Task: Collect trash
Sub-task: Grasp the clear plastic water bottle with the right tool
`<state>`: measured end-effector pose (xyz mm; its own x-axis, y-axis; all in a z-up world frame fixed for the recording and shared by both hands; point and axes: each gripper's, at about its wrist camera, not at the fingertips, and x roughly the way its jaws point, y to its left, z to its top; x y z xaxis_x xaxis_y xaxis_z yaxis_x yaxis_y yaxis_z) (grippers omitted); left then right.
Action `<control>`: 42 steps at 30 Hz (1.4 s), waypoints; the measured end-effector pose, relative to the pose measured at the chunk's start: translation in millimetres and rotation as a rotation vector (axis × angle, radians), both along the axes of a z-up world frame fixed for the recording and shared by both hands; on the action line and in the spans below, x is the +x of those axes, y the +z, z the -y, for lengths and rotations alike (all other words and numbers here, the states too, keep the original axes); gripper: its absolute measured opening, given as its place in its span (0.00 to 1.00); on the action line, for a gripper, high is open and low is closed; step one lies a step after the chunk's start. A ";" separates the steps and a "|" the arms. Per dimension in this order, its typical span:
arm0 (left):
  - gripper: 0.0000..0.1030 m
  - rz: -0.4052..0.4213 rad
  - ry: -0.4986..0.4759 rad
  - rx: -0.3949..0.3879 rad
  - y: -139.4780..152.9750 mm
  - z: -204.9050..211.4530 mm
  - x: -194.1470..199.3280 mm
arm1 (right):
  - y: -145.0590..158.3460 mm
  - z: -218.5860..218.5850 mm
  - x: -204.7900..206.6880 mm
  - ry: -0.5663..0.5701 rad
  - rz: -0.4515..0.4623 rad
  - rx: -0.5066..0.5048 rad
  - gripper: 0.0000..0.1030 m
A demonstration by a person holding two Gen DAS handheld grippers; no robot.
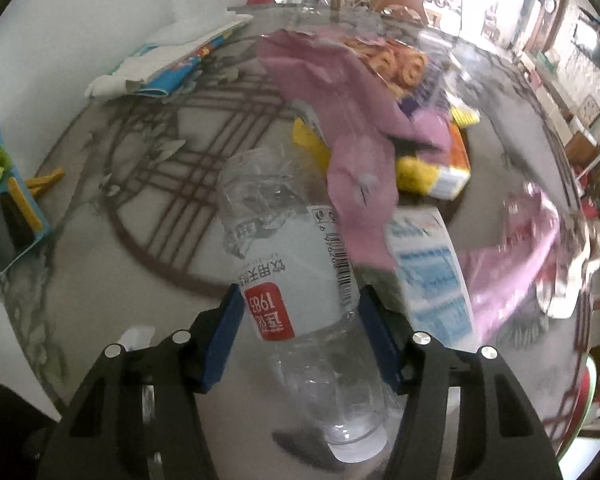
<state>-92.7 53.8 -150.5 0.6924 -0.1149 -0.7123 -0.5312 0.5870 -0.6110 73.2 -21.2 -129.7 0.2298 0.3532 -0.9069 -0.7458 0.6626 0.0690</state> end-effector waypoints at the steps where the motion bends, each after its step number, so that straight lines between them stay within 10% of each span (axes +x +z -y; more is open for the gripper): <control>1: 0.23 0.000 0.002 -0.001 -0.1 -0.3 -0.5 | 0.9 5.2 -2.6 -0.004 -0.011 0.003 0.56; 26: 0.43 -0.034 0.069 0.038 -2.2 -7.8 -3.3 | 3.4 97.8 -34.9 -0.134 -0.158 0.123 0.59; 42: 0.26 0.002 0.049 0.070 5.1 -3.5 -4.1 | 14.5 107.0 -43.7 -0.120 -0.152 0.201 0.54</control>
<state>-96.8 57.3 -145.4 0.6976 -0.0310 -0.7158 -0.5587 0.6020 -0.5705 29.5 -128.2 -115.2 0.1479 0.5079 -0.8486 -0.6336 0.7075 0.3131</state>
